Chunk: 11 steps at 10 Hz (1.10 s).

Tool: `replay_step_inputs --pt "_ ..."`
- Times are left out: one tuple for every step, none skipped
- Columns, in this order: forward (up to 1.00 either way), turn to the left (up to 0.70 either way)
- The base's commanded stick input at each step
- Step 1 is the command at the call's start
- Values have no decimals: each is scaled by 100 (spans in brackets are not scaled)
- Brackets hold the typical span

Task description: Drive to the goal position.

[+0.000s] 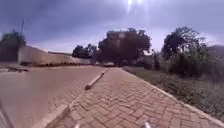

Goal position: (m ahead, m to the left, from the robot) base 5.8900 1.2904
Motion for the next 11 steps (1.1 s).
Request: replay_step_inputs --pt "70 0" --pt "70 0" --pt "70 0" --pt "70 0" --pt "70 0" --pt "70 0" --pt "70 -9" --pt "70 -24" --pt "70 -35" --pt "70 -35" --pt "70 -33"
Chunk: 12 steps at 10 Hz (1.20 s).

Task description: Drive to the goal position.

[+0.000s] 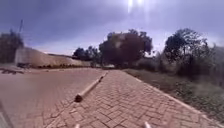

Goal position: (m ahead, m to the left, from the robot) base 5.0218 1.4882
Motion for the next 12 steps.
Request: replay_step_inputs --pt "70 -17" --pt "70 0" --pt "70 0" --pt "70 0" --pt "70 0" --pt "70 0" --pt "70 0" --pt "70 0" --pt "70 0" --pt "70 0" --pt "70 0" --pt "70 0"
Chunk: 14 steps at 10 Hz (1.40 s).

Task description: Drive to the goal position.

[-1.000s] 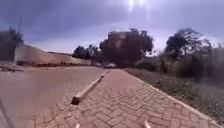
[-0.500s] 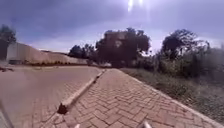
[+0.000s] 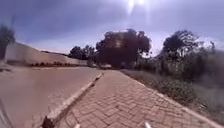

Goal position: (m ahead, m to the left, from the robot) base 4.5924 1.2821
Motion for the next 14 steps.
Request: replay_step_inputs --pt "70 0" --pt "70 0" --pt "70 -35" --pt "70 -35" --pt "70 -35" --pt "70 -18" --pt "70 -2" --pt "70 0" --pt "70 0" --pt "70 0" --pt "70 0" --pt "70 0" --pt "70 0" --pt "70 0"
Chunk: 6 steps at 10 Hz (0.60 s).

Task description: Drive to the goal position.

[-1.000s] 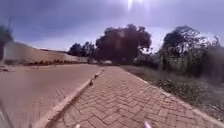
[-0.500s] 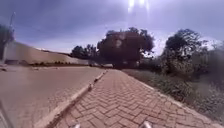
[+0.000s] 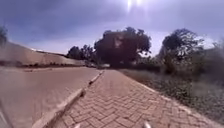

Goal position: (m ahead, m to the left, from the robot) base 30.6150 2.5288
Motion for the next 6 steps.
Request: replay_step_inputs --pt "70 0" --pt "70 0" --pt "70 0" --pt "70 0" --pt "70 0" --pt "70 0"
